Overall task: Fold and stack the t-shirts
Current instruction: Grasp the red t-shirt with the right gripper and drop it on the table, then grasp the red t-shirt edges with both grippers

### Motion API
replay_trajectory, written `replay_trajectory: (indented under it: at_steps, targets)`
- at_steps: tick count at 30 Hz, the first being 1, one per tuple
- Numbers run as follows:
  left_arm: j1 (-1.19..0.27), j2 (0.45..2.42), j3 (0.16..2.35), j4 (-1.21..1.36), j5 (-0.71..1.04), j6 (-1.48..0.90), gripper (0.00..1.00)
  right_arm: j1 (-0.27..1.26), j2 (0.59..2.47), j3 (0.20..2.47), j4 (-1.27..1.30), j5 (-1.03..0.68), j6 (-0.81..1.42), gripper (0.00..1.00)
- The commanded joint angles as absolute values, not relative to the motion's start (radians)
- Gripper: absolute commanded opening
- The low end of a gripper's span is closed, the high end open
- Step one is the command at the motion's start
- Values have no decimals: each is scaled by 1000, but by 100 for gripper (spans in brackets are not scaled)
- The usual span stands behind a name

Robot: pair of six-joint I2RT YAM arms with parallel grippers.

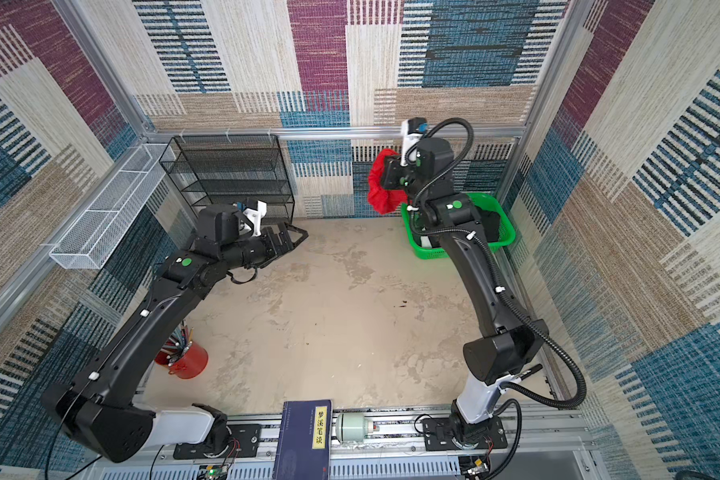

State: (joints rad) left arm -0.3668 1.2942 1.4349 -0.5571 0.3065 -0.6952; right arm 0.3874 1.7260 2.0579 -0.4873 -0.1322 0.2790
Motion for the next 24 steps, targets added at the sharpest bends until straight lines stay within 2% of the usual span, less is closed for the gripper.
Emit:
replay_trajectory:
  at_steps: [1,4,5,7,10,13,16,24]
  targets:
    - [-365,1217,1370,-661,167,-634,100,497,1745,2017,-525,-222,362,0]
    - [-363,1172,1324,-782,121,-609,99,552,1802,1945,-517,-293,429,0]
    - [-364,1163,1307,-817,110,-614,98,554,1819,1916,-503,-314,445,9]
    - [-364,1140,1259,-864,90,-635,98,553,1836,1859,-467,-321,448,40]
    - [-364,1108,1191,-879,82,-670,97,547,1845,1842,-453,-266,412,63]
    - [-363,1127,1170,-894,99,-687,96,526,1843,1884,-498,-235,397,72]
    - [-364,1188,1184,-928,117,-698,93,501,1799,1840,-517,-216,394,75]
    - [-372,1415,1254,-971,195,-657,84,402,1575,1429,-565,-166,468,72]
